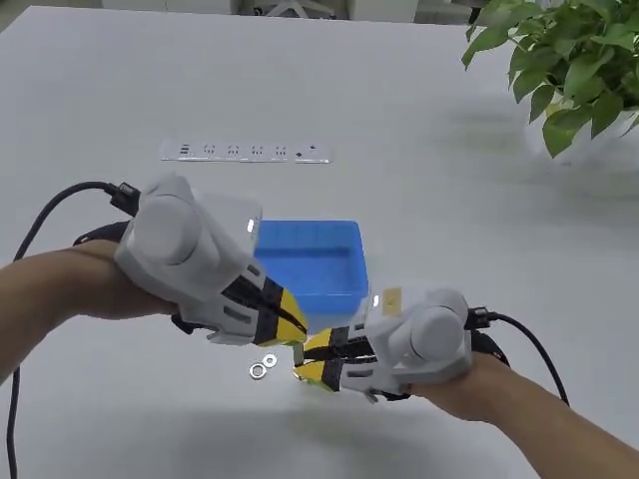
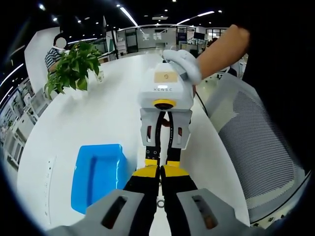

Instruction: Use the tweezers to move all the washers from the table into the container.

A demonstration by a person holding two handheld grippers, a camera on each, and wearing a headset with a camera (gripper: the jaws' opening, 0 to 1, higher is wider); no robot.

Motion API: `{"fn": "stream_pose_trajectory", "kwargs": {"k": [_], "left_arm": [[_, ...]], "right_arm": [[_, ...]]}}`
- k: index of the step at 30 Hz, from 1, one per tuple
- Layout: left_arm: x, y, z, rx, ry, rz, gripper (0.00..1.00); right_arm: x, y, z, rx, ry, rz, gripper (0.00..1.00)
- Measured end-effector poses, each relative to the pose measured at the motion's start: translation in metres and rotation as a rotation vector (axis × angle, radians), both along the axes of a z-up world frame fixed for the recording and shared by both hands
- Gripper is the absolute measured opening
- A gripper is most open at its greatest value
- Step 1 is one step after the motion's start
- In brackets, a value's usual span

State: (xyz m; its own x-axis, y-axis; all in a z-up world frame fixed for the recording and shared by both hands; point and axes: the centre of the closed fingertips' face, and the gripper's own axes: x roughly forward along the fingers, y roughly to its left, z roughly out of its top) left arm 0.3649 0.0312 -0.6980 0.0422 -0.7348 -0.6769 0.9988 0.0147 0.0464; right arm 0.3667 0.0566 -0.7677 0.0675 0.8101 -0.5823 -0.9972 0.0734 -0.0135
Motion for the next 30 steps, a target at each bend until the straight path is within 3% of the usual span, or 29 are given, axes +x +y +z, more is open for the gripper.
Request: {"fn": "stream_pose_trajectory", "kwargs": {"k": [30], "left_arm": [[0.0005,-0.0019,-0.0003,0.003,-0.005,0.001,0.05]], "right_arm": [[-0.0001,0.0014,-0.0049,-0.009,0.002,0.001,0.08]]}}
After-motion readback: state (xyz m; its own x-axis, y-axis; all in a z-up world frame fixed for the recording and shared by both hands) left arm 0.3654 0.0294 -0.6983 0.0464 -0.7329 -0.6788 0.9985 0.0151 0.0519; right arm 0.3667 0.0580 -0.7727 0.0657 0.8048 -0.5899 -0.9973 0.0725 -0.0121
